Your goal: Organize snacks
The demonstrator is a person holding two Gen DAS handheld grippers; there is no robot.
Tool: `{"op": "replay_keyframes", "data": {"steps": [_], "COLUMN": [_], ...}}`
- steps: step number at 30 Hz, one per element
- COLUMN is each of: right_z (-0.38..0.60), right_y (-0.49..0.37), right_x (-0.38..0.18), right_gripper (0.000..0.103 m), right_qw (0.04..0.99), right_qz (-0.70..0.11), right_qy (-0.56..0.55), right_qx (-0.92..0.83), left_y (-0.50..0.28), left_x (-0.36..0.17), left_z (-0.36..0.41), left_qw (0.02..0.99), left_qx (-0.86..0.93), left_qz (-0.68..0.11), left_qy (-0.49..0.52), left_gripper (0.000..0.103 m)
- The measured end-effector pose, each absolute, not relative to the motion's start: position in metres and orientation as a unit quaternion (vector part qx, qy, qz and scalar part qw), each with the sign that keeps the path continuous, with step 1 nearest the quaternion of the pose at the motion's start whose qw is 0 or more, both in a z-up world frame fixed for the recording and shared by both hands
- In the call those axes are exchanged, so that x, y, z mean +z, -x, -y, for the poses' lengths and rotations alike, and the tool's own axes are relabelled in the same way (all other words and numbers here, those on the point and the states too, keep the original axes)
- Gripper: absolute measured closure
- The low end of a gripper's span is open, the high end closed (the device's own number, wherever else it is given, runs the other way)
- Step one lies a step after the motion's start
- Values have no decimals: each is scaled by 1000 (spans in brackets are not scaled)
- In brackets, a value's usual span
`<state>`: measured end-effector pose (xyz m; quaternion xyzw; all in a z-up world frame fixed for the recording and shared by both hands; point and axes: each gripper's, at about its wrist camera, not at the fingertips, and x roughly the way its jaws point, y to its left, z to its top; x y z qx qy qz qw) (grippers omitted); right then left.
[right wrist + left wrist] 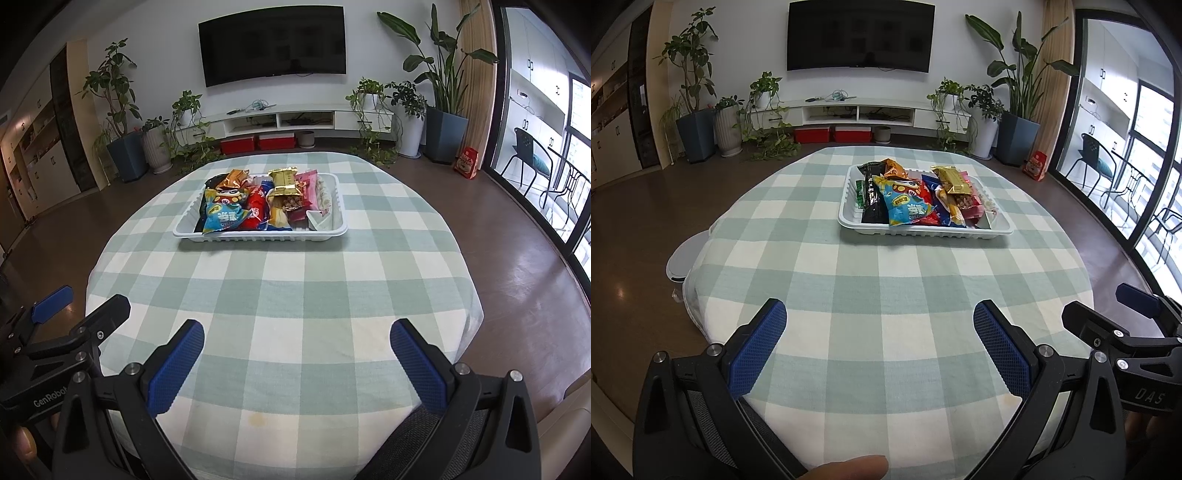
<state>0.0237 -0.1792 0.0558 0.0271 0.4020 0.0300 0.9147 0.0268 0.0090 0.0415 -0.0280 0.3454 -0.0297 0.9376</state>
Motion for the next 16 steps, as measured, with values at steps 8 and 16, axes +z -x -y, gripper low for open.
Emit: {"op": "replay_keyframes", "data": {"steps": [8, 16], "right_z": [180, 179], "right_y": [-23, -23], "right_x": [56, 55], "right_gripper": [0, 0], "right_qw": [914, 914], "right_qz": [-403, -405], "right_qy": [-27, -27], "right_qx": [30, 31], "left_y": [-27, -27], "left_x": [42, 39], "left_z": [-9, -7], "left_qw": [937, 940], "left_qx": [-30, -36], "left_qz": [-346, -338], "left_qy": [29, 28], "left_gripper": [0, 0]}}
